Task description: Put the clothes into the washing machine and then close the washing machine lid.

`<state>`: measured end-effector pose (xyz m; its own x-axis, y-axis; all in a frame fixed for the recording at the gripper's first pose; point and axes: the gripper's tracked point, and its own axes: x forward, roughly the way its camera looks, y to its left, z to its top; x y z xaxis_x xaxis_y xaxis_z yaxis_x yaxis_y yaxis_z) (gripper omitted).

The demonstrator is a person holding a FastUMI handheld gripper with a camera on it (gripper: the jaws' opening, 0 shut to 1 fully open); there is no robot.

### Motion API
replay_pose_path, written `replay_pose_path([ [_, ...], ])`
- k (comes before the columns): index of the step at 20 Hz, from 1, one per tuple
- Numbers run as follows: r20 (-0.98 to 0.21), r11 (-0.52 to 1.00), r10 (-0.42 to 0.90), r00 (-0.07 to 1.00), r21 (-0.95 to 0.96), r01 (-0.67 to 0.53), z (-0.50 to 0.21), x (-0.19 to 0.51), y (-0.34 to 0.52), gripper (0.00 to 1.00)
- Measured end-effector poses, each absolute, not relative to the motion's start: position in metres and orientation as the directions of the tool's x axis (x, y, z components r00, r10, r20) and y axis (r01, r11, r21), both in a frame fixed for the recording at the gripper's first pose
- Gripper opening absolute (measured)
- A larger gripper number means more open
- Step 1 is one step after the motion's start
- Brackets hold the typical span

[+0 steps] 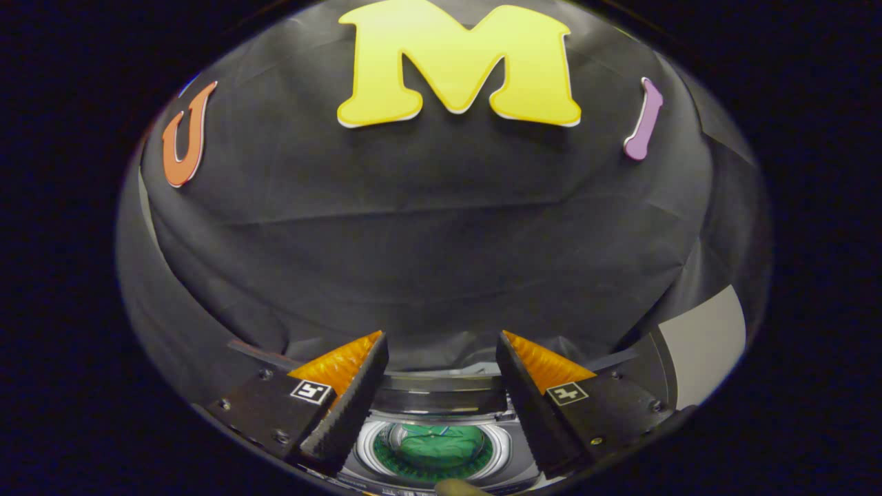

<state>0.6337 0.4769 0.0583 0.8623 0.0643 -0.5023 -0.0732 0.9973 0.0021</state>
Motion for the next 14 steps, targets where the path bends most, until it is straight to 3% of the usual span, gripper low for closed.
replay_pose_path([
  [14, -0.331, 0.994, 0.099, 0.938, -0.017, -0.11, 0.053, 0.583, 0.472, 0.99],
])
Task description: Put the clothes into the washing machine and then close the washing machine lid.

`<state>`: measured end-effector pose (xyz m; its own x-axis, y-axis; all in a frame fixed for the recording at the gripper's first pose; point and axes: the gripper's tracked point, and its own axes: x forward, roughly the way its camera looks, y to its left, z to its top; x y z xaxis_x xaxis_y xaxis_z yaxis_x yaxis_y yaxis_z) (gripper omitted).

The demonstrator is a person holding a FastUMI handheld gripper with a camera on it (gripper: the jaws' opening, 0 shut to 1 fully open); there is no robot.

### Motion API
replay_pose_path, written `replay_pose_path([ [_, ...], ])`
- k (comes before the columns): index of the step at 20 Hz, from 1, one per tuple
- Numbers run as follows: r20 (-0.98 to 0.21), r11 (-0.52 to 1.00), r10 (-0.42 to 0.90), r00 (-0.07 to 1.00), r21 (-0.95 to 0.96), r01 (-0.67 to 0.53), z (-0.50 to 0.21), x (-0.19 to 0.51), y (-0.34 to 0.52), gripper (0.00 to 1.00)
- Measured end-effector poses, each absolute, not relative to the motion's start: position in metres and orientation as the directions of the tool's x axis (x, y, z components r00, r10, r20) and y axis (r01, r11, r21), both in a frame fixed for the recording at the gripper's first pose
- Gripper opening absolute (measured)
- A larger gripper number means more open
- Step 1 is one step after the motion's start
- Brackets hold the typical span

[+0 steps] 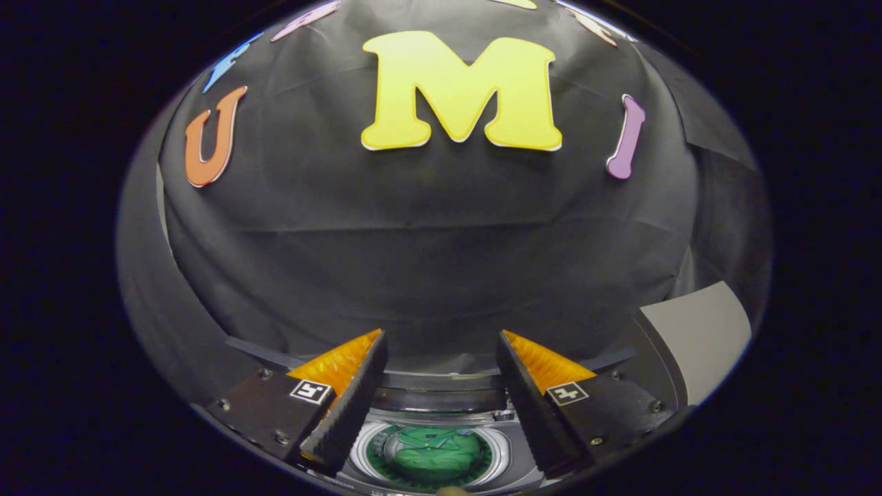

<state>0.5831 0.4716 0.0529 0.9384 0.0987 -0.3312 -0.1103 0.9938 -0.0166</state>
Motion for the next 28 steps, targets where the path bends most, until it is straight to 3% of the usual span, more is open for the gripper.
replay_pose_path([
  [11, -0.338, 0.986, 0.153, 0.929, -0.005, -0.164, 0.027, 0.526, 0.466, 0.98],
  [28, -0.514, 0.973, 0.173, 0.84, -0.041, -0.225, -0.041, 0.457, 0.46, 0.97],
])
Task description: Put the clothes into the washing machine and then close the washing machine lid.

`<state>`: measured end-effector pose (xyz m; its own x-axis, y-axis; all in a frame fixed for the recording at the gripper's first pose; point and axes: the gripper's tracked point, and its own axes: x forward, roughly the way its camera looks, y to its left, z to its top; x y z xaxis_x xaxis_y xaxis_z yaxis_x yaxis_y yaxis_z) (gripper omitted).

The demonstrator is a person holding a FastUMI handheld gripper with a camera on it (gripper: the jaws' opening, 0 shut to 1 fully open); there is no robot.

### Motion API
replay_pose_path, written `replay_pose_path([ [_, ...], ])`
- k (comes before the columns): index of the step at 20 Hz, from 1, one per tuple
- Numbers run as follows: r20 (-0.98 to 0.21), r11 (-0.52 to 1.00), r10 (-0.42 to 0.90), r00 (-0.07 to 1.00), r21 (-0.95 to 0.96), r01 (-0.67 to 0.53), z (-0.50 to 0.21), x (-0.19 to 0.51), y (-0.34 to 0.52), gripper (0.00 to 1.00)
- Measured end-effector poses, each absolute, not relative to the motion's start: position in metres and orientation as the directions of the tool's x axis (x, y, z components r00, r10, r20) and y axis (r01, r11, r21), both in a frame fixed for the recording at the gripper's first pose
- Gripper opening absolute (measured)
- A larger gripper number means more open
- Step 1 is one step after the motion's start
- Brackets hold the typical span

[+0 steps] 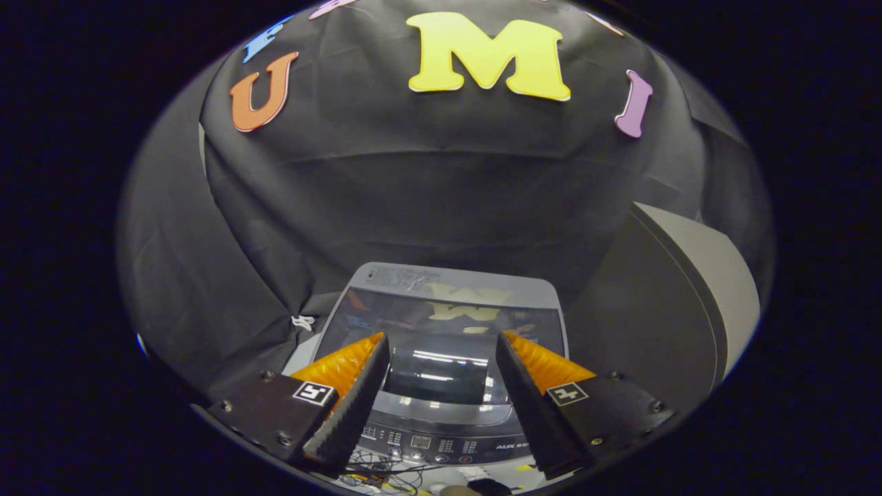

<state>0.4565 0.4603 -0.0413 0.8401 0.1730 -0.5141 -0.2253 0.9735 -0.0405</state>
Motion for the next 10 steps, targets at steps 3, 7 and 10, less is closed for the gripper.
replay_pose_path([
  [3, -0.5, 0.972, 0.176, 0.848, -0.047, -0.229, -0.033, 0.45, 0.455, 0.97],
  [7, -0.463, 0.971, 0.193, 0.865, -0.035, -0.235, -0.013, 0.43, 0.443, 0.98],
  [10, -0.399, 0.967, 0.212, 0.892, -0.046, -0.25, 0.016, 0.407, 0.426, 0.97],
])
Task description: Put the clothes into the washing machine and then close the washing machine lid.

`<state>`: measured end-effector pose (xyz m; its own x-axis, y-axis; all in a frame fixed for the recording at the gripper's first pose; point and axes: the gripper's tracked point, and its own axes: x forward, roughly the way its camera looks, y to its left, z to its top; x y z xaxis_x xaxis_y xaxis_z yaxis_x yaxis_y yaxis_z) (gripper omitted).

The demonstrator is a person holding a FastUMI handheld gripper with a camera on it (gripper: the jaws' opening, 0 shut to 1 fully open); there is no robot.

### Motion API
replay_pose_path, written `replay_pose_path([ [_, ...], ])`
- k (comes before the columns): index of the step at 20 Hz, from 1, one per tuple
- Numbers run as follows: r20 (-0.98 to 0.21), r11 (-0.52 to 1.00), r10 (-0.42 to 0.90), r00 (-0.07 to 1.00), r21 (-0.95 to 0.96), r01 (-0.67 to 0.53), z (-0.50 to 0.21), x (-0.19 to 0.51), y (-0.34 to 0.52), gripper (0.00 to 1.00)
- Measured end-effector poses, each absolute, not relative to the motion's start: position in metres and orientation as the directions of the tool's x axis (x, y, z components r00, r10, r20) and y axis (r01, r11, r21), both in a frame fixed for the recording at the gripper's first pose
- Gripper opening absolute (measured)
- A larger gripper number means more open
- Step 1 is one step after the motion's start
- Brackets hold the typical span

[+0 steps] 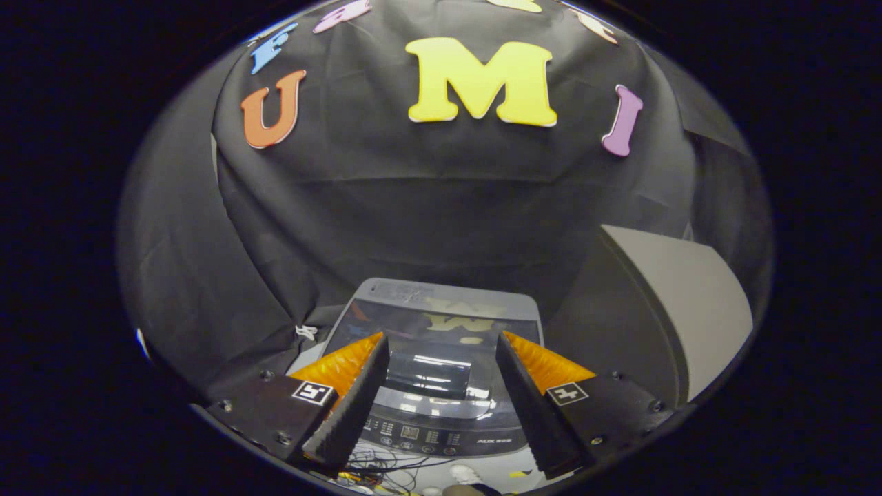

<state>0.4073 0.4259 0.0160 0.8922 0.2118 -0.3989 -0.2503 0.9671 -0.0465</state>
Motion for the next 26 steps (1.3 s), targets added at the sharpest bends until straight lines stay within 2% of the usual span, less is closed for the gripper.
replay_pose_path([
  [7, -0.21, 0.964, 0.247, 0.946, -0.049, -0.263, 0.087, 0.328, 0.339, 0.98],
  [16, -0.013, 0.99, 0.135, 0.991, -0.028, -0.136, 0.125, 0.219, 0.151, 0.98],
  [21, -0.006, 0.997, 0.076, 0.997, -0.03, -0.076, 0.106, 0.161, 0.052, 0.99],
  [26, -0.052, 0.999, 0.042, 0.998, -0.015, -0.043, 0.062, 0.109, -0.016, 0.99],
])
